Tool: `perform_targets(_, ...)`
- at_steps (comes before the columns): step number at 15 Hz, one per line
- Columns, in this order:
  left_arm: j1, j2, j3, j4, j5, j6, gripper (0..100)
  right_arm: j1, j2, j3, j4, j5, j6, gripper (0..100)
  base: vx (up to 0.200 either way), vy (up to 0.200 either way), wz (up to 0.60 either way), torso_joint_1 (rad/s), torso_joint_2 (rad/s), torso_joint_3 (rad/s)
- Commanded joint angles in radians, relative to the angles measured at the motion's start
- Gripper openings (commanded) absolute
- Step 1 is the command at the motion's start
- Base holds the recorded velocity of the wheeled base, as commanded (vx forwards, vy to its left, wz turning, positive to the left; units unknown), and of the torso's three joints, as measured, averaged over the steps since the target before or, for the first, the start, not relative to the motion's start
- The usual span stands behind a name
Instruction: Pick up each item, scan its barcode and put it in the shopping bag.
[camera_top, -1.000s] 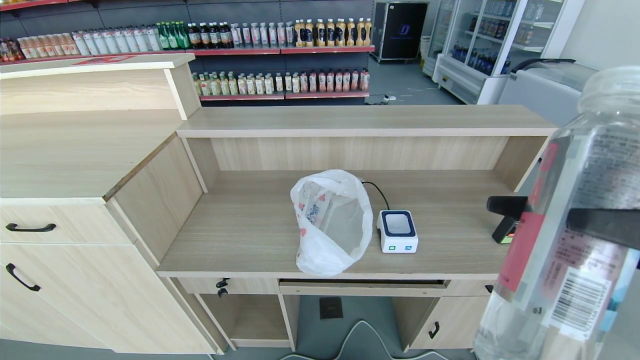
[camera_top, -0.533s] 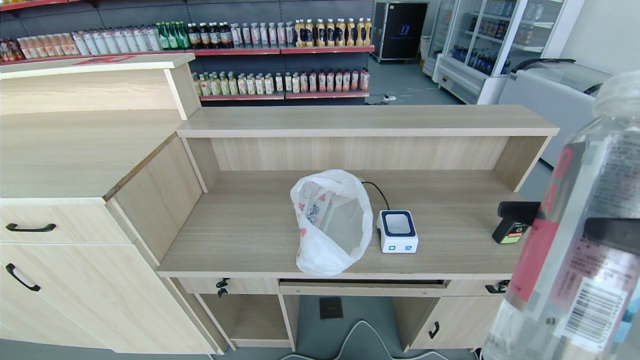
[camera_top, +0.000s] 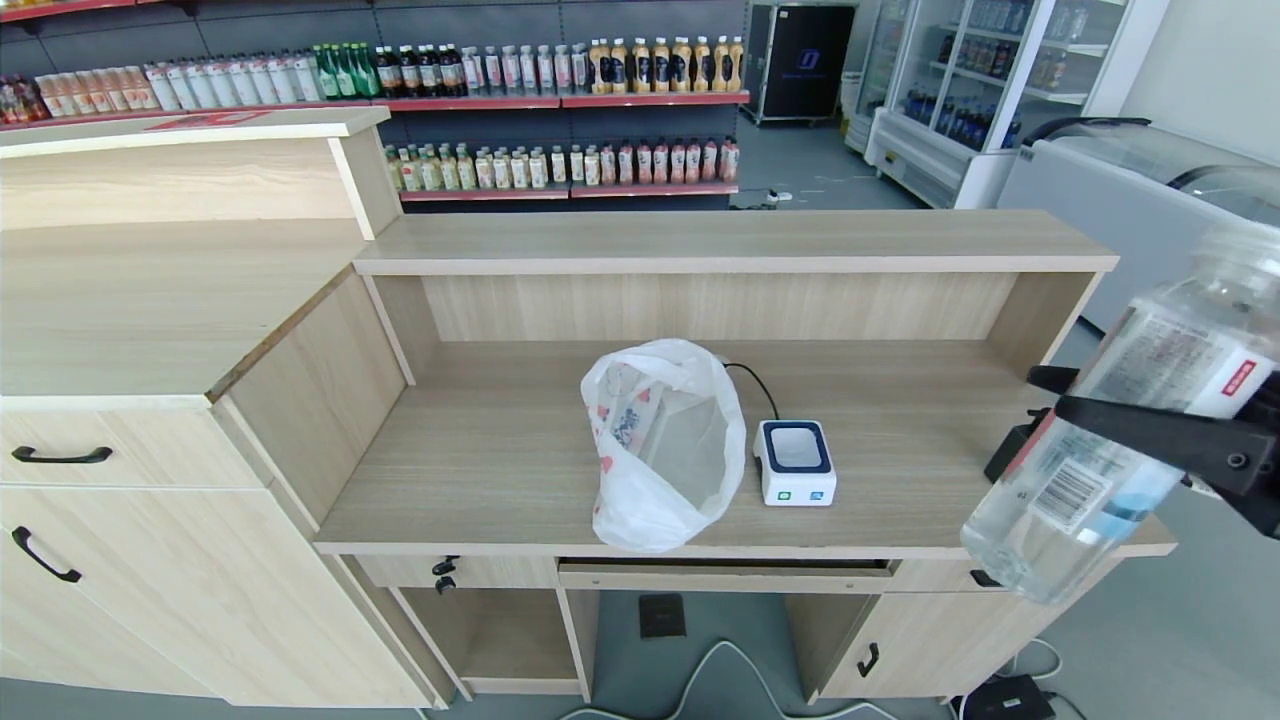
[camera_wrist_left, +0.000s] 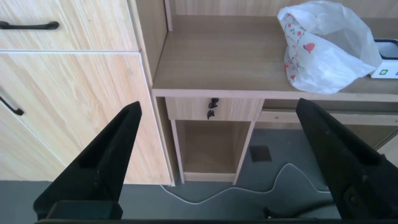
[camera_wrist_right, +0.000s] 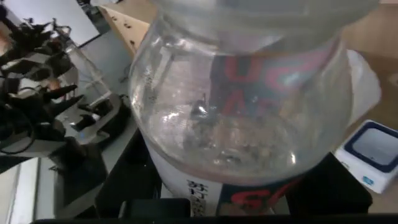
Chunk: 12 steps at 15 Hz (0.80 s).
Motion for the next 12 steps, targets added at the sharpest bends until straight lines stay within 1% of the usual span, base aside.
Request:
perform_targets(1, 0.0, 0.0, 0.0, 0.0, 0.0, -0.002, 100, -0.291, 0.108, 0.014, 0.184, -0.24, -0.361, 0, 0.0, 0.0, 0.0, 0.0, 0.0, 0.0)
perform_targets(2, 0.0, 0.0, 0.0, 0.0, 0.0, 0.0, 100, -0.319, 0.128, 0.014, 0.225, -0.41, -0.447, 0, 0.0, 0.0, 0.0, 0.0, 0.0, 0.0)
perform_targets(3, 0.0, 0.0, 0.0, 0.0, 0.0, 0.0, 100, -0.34, 0.14, 0.017, 0.188, -0.421, -0.46, 0, 0.0, 0.0, 0.0, 0.0, 0.0, 0.0)
perform_targets(4, 0.0, 0.0, 0.0, 0.0, 0.0, 0.0, 100, -0.343, 0.16, 0.017, 0.127, -0.426, -0.493, 0, 0.0, 0.0, 0.0, 0.0, 0.0, 0.0)
perform_targets(5, 0.0, 0.0, 0.0, 0.0, 0.0, 0.0, 100, -0.343, 0.171, 0.019, 0.101, -0.429, -0.585, 0, 0.0, 0.0, 0.0, 0.0, 0.0, 0.0)
perform_targets(6, 0.0, 0.0, 0.0, 0.0, 0.0, 0.0, 100, -0.348, 0.183, 0.017, 0.102, -0.446, -0.756, 0, 0.0, 0.0, 0.0, 0.0, 0.0, 0.0)
perform_targets(7, 0.0, 0.0, 0.0, 0.0, 0.0, -0.002, 100, -0.356, 0.188, 0.014, 0.102, -0.475, -0.855, 0, 0.0, 0.0, 0.0, 0.0, 0.0, 0.0)
perform_targets(8, 0.0, 0.0, 0.0, 0.0, 0.0, 0.0, 100, -0.382, 0.189, 0.009, 0.098, -0.499, -1.026, 0, 0.0, 0.0, 0.0, 0.0, 0.0, 0.0)
perform_targets(9, 0.0, 0.0, 0.0, 0.0, 0.0, 0.0, 100, -0.383, 0.197, -0.009, 0.096, -0.495, -1.07, 0, 0.0, 0.0, 0.0, 0.0, 0.0, 0.0)
perform_targets(11, 0.0, 0.0, 0.0, 0.0, 0.0, 0.0, 100, -0.382, 0.209, -0.026, 0.072, -0.496, -1.101, 0, 0.0, 0.0, 0.0, 0.0, 0.0, 0.0)
perform_targets(12, 0.0, 0.0, 0.0, 0.0, 0.0, 0.0, 100, -0.385, 0.214, -0.029, 0.059, -0.498, -1.141, 0, 0.0, 0.0, 0.0, 0.0, 0.0, 0.0)
